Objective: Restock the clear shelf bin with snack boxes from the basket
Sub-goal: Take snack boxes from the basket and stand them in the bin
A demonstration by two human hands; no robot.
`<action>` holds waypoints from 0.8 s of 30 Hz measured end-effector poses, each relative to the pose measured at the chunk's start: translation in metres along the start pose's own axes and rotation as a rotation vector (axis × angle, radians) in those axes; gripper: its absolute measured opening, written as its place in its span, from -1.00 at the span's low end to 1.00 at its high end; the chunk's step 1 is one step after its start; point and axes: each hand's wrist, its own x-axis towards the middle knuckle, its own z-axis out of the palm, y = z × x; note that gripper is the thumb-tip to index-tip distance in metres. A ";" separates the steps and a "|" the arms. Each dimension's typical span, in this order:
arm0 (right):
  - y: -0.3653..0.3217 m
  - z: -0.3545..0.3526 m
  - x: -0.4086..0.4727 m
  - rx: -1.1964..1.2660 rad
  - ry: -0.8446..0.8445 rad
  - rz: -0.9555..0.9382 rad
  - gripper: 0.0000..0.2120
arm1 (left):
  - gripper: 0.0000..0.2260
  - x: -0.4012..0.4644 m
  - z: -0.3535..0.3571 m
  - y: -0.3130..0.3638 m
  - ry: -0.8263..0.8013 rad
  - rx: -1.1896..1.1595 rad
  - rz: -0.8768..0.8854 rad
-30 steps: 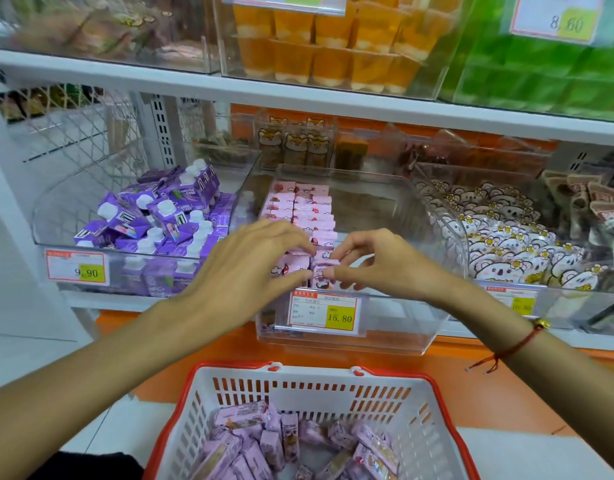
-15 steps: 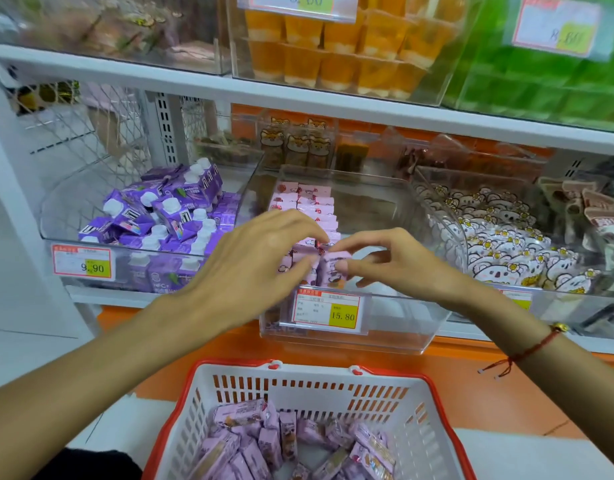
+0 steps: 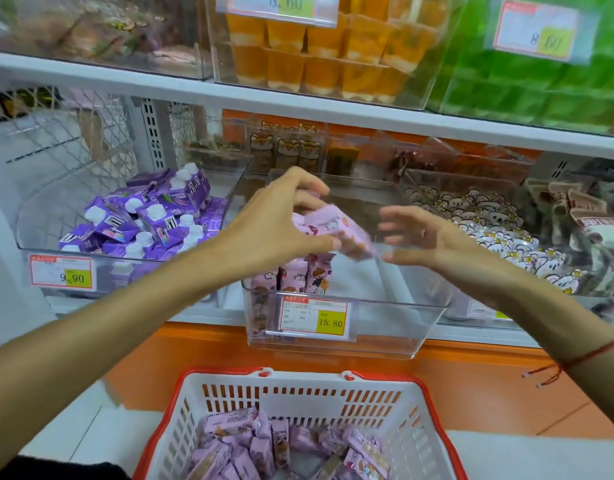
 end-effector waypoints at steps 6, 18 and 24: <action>-0.011 0.021 0.010 -0.356 -0.237 -0.167 -0.78 | -0.66 0.015 0.014 0.018 -0.254 0.440 0.094; -0.002 0.057 0.011 -0.266 -0.231 0.114 -0.47 | -0.35 -0.063 -0.007 -0.037 0.181 0.004 -0.263; -0.017 0.064 0.024 -0.282 -0.286 0.261 -0.45 | -0.65 -0.060 -0.003 -0.045 0.103 -0.386 -0.308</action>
